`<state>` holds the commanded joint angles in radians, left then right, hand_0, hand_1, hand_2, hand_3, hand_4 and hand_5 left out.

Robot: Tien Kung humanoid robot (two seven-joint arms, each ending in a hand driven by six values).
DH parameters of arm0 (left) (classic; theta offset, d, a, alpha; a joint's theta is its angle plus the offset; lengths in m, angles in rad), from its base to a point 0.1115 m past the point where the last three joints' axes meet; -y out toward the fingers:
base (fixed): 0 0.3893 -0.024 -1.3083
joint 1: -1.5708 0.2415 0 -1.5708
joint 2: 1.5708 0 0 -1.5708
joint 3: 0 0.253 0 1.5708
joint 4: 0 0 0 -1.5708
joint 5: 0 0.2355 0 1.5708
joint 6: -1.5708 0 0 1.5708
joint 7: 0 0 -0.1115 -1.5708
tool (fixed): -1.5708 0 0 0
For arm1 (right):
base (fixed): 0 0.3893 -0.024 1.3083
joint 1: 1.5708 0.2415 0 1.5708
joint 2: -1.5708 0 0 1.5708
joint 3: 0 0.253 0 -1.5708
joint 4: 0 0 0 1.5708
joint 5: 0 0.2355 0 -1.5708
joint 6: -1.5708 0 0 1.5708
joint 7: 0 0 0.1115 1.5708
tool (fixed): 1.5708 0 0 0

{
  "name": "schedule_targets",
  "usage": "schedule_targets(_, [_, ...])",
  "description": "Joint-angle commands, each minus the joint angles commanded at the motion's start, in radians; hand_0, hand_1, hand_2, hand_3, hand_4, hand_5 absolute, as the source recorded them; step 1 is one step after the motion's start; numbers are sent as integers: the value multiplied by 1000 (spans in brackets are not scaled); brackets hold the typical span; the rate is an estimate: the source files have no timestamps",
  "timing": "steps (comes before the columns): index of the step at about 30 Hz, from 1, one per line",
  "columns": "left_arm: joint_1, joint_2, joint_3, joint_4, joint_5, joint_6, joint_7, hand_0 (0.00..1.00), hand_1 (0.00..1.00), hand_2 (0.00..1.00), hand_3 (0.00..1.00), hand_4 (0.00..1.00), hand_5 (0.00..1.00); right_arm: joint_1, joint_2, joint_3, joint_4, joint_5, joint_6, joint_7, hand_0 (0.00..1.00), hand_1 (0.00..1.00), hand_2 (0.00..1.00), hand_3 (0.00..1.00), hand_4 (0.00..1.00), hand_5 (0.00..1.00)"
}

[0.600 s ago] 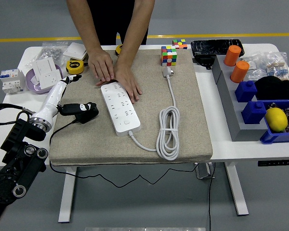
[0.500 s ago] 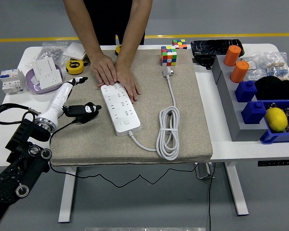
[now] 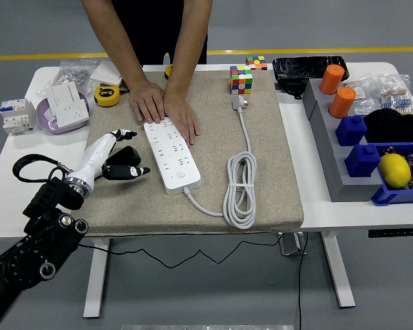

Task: Pick up the plug,place it near the board,insert it into the board,press the button

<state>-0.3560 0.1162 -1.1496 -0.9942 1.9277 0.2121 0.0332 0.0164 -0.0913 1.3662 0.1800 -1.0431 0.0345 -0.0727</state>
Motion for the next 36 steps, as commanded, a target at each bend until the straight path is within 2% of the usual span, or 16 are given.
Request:
schedule_targets(1, [-3,-1,1,9,16,4,2,790,839,786,760,945,122,0,0,0,0,0,0,0,809,724,714,696,996,701])
schedule_targets(2, [-5,-2,1,15,26,6,4,780,840,714,586,746,12,0,0,0,0,-1,0,0,809,723,715,696,996,699])
schedule_targets(7, [-16,-4,3,41,86,21,16,780,840,714,586,746,12,2,0,-2,0,2,1,0,809,723,715,696,996,699])
schedule_targets(8, [-16,-5,1,45,91,24,16,636,730,568,552,667,2,2,0,-1,0,1,0,0,811,724,714,697,997,699])
schedule_targets(13, [-15,-8,-14,55,112,34,19,636,730,568,552,667,2,2,0,0,0,1,0,0,811,724,714,697,997,699])
schedule_targets(14, [-14,-8,-16,56,116,36,19,527,561,497,514,637,3,2,0,0,0,1,0,0,811,724,715,697,997,698])
schedule_targets(19, [-15,-9,-33,60,138,38,24,527,561,497,514,637,3,1,0,-3,0,2,1,0,811,724,715,697,997,698])
schedule_targets(20, [-15,-8,-34,60,142,38,25,487,511,463,491,626,16,1,0,-3,0,2,1,0,812,724,714,696,996,696])
schedule_targets(21, [-15,-8,-35,60,145,38,25,487,511,463,491,626,16,1,0,-3,0,2,1,0,812,724,714,696,996,696])
schedule_targets(29, [-12,6,-34,-8,138,21,35,483,499,451,489,624,20,-1,0,-1,0,1,0,-2,811,724,714,696,996,695])
schedule_targets(36, [-52,39,30,-85,97,4,44,476,494,445,485,609,35,4,-3,-6,0,6,0,0,810,725,715,696,995,694])
